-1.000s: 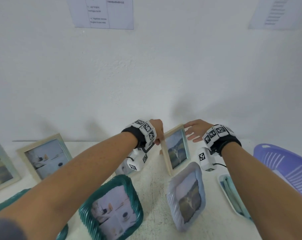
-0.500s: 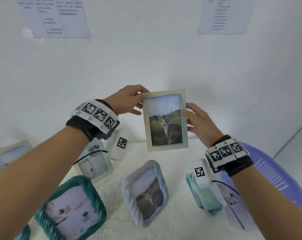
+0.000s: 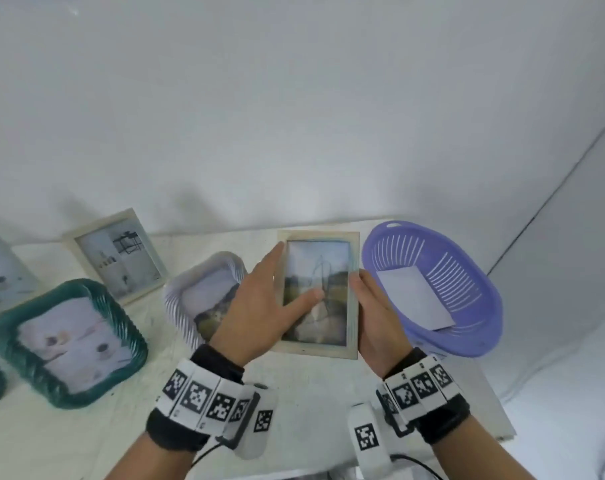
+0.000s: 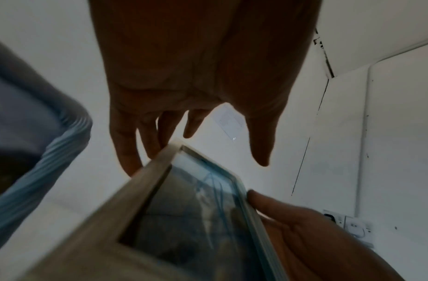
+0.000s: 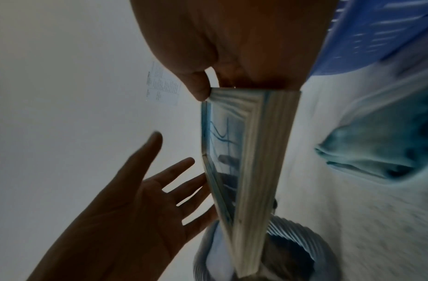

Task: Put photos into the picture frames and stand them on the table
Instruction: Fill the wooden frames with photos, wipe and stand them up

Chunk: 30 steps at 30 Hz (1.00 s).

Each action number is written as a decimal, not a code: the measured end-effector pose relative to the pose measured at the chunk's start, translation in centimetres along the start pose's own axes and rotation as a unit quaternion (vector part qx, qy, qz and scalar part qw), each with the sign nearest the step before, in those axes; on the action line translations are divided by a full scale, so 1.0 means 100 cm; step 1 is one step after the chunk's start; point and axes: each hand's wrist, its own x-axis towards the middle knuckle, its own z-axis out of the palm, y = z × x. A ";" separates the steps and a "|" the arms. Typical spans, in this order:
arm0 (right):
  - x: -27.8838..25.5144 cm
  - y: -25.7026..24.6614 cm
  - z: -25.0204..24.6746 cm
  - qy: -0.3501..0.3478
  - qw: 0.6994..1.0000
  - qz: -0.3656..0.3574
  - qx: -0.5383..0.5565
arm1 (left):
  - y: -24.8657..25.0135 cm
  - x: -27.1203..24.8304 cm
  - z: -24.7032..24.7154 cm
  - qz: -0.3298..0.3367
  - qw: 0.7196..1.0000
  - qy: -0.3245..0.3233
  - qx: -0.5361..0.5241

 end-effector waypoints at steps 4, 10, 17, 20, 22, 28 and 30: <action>-0.023 0.014 -0.009 -0.053 0.998 0.033 0.026 | -0.007 -0.028 0.042 -0.050 0.998 -0.011 -0.022; -0.049 0.031 -0.001 -0.090 0.985 0.105 0.103 | -0.008 -0.056 0.071 -0.101 0.987 0.010 -0.124; -0.061 0.036 0.004 -0.097 0.985 0.105 0.097 | -0.011 -0.081 0.055 -0.078 0.971 -0.027 -0.226; -0.063 0.038 0.002 -0.051 0.995 0.082 0.016 | -0.019 -0.092 0.038 -0.075 0.956 -0.002 -0.283; -0.065 0.039 -0.001 -0.016 0.999 0.042 -0.022 | -0.029 -0.100 0.027 -0.070 0.953 0.029 -0.294; -0.073 0.065 -0.022 0.028 0.965 -0.063 -0.253 | -0.074 -0.122 0.022 -0.143 0.938 0.106 -0.299; -0.075 0.082 -0.030 0.034 0.918 -0.101 -0.383 | -0.094 -0.128 0.031 -0.172 0.950 0.099 -0.241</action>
